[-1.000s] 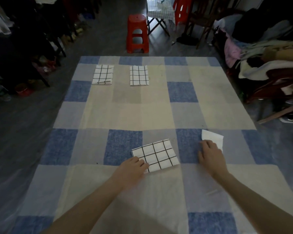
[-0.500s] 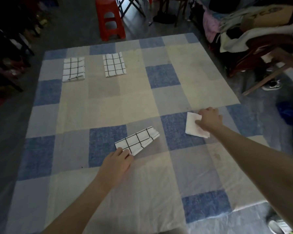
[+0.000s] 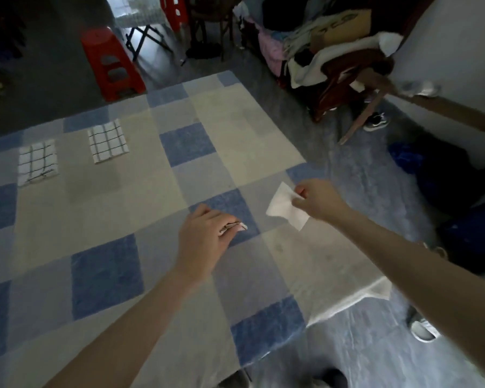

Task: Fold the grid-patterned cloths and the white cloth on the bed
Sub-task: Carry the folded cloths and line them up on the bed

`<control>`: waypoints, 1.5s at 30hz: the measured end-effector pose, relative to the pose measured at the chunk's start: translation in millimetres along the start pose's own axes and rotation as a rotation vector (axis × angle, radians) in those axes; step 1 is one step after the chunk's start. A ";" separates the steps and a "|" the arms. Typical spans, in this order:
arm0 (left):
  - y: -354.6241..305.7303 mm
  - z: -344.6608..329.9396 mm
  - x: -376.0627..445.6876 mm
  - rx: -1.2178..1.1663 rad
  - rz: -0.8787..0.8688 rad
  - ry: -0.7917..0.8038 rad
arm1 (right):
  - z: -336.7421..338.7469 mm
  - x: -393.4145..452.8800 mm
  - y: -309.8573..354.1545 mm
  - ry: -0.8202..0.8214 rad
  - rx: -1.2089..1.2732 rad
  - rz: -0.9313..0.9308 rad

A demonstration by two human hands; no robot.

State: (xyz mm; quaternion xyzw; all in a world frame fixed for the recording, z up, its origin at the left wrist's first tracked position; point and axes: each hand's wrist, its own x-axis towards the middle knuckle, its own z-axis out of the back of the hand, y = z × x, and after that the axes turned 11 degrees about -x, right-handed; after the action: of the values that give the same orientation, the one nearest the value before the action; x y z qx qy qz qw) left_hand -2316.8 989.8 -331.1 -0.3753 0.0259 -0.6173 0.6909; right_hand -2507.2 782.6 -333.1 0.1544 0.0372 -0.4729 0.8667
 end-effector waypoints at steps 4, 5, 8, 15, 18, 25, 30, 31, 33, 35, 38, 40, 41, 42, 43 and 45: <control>-79.4 -59.4 47.2 0.100 -0.062 0.116 | 45.5 -51.1 -83.5 -0.076 0.004 -0.028; -101.1 -74.7 58.1 0.170 -0.078 0.154 | 56.4 -63.3 -108.7 -0.093 0.009 -0.027; -163.0 -122.0 90.8 0.258 -0.138 0.274 | 85.5 -96.2 -184.3 -0.110 0.020 -0.028; -298.5 -217.8 155.5 0.438 -0.209 0.458 | 137.2 -150.4 -321.1 -0.143 -0.084 -0.111; -331.5 -247.7 180.3 0.472 -0.213 0.486 | 151.1 -157.0 -361.7 -0.191 -0.095 -0.130; -361.4 -295.3 240.9 0.547 -0.163 0.504 | 173.6 -123.4 -419.9 -0.158 -0.132 -0.138; -351.7 -329.5 301.6 0.580 -0.116 0.541 | 194.5 -56.8 -444.9 -0.090 -0.217 -0.087; -348.0 -336.9 316.7 0.589 -0.098 0.542 | 198.5 -37.0 -450.0 -0.078 -0.238 -0.078; -342.0 -349.7 350.5 0.600 -0.049 0.547 | 209.8 5.4 -457.9 -0.058 -0.276 -0.052; -336.7 -360.5 386.3 0.593 -0.001 0.558 | 227.6 46.8 -463.5 -0.040 -0.295 -0.028; -330.3 -373.3 437.1 0.590 0.037 0.557 | 258.1 103.3 -471.3 -0.068 -0.312 0.011; -324.6 -378.5 465.7 0.576 0.062 0.546 | 273.2 136.7 -476.7 -0.104 -0.303 0.028; -321.6 -379.8 476.9 0.570 0.074 0.544 | 278.2 151.8 -478.2 -0.108 -0.297 0.038; -318.0 -380.3 486.7 0.569 0.086 0.542 | 281.7 167.2 -478.8 -0.102 -0.294 0.051; -313.1 -380.5 496.1 0.572 0.097 0.539 | 284.2 183.3 -478.4 -0.091 -0.297 0.069; -299.8 -380.3 513.3 0.583 0.126 0.529 | 287.9 214.1 -474.8 -0.077 -0.311 0.110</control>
State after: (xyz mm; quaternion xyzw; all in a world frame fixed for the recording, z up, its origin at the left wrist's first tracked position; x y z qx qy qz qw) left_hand -2635.1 370.0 -219.1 0.0106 0.0497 -0.6307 0.7744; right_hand -2807.7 282.6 -215.1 0.0022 0.0681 -0.4190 0.9054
